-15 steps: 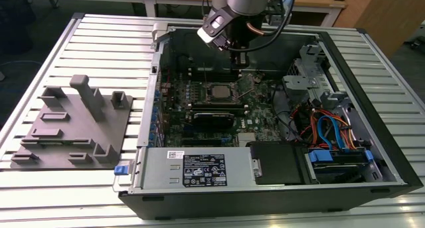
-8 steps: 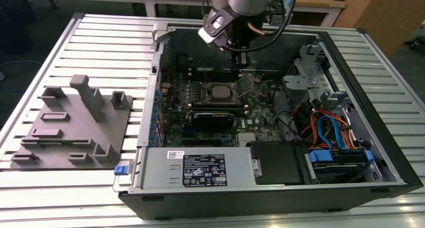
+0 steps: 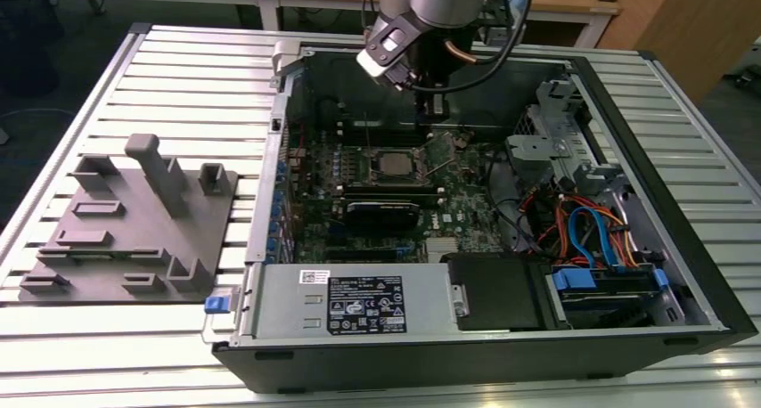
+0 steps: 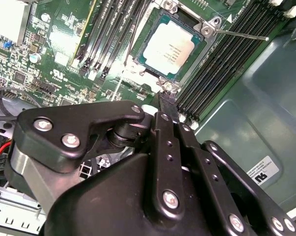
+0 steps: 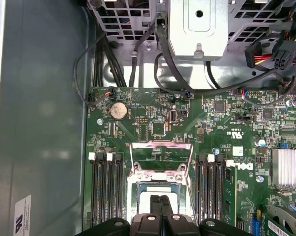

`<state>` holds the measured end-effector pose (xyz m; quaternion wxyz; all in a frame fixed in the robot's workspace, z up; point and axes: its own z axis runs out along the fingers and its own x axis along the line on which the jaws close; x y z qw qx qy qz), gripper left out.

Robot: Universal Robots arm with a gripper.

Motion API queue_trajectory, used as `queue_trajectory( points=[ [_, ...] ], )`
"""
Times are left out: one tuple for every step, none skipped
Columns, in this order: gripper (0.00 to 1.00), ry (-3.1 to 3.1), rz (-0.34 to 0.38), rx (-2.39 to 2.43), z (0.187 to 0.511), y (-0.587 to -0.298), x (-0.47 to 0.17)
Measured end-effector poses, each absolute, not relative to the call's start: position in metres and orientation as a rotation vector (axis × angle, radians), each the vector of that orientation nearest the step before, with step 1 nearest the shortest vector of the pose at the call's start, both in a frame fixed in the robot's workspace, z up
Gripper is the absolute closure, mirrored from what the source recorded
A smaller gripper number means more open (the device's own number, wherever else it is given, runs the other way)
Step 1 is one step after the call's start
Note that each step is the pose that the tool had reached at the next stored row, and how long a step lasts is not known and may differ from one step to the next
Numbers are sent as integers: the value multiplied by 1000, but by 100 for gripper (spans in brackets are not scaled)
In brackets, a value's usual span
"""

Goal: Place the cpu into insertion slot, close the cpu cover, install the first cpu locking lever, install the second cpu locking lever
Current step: 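Close the cpu cover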

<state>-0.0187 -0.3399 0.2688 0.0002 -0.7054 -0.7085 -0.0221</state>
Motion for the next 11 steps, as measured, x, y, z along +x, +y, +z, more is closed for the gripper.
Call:
queue_trajectory(
  points=[
    [89,-2226,-69,-2216,269,-340,-19],
    [89,-2226,-69,-2216,269,-340,-18],
    [89,-2226,-69,-2216,269,-340,-18],
    [89,-2226,-69,-2216,269,-340,-18],
    [89,-2226,-69,-2216,269,-340,-18],
    [89,-2225,-69,-2216,269,-340,-17],
    [89,-2225,-69,-2216,269,-340,-17],
    [89,-2226,-69,-2216,269,-340,-17],
    [89,-2225,-69,-2216,269,-340,-16],
    [89,-2225,-69,-2216,269,-340,-16],
    [89,-2226,-69,-2216,269,-340,-16]
  ],
)
